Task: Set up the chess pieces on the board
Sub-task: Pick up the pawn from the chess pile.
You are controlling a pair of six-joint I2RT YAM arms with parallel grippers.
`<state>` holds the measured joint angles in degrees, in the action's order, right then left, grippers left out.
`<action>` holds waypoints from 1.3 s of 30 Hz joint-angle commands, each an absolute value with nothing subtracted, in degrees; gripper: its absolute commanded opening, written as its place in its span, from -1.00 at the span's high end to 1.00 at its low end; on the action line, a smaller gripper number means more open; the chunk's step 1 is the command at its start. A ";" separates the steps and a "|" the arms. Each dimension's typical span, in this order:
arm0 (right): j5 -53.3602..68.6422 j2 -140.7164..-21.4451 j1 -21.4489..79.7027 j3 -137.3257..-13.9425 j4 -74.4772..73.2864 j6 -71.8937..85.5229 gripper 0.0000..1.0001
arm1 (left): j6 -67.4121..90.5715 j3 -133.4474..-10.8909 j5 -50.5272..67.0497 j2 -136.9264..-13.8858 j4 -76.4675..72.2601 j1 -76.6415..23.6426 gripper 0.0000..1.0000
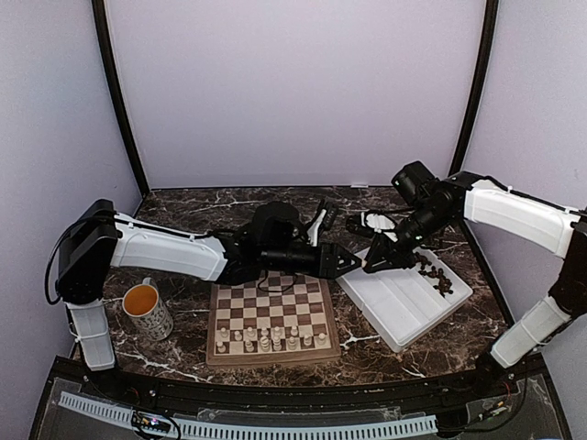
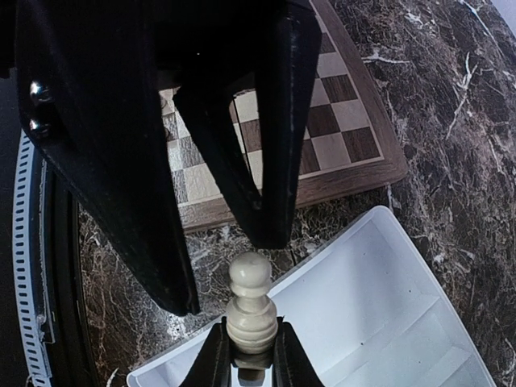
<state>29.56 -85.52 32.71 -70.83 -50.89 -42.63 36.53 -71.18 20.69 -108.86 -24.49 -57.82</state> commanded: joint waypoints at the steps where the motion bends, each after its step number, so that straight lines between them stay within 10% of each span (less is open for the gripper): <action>1: 29.93 -83.91 34.45 -71.26 -49.47 -40.73 0.74 | 37.65 -73.53 21.66 -108.79 -26.82 -57.92 0.22; 18: 28.30 -84.04 35.95 -71.28 -49.41 -39.22 0.74 | 37.90 -71.36 21.91 -107.55 -28.45 -57.79 0.87; 39: 25.54 -82.67 34.66 -59.49 -41.24 -36.82 0.75 | 13.89 -67.68 11.93 -94.65 10.30 -59.09 0.92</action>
<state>25.50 -83.94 35.22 -59.88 -44.84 -38.22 21.26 -68.53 14.15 -96.49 -3.18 -57.54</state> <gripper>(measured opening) 0.155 0.102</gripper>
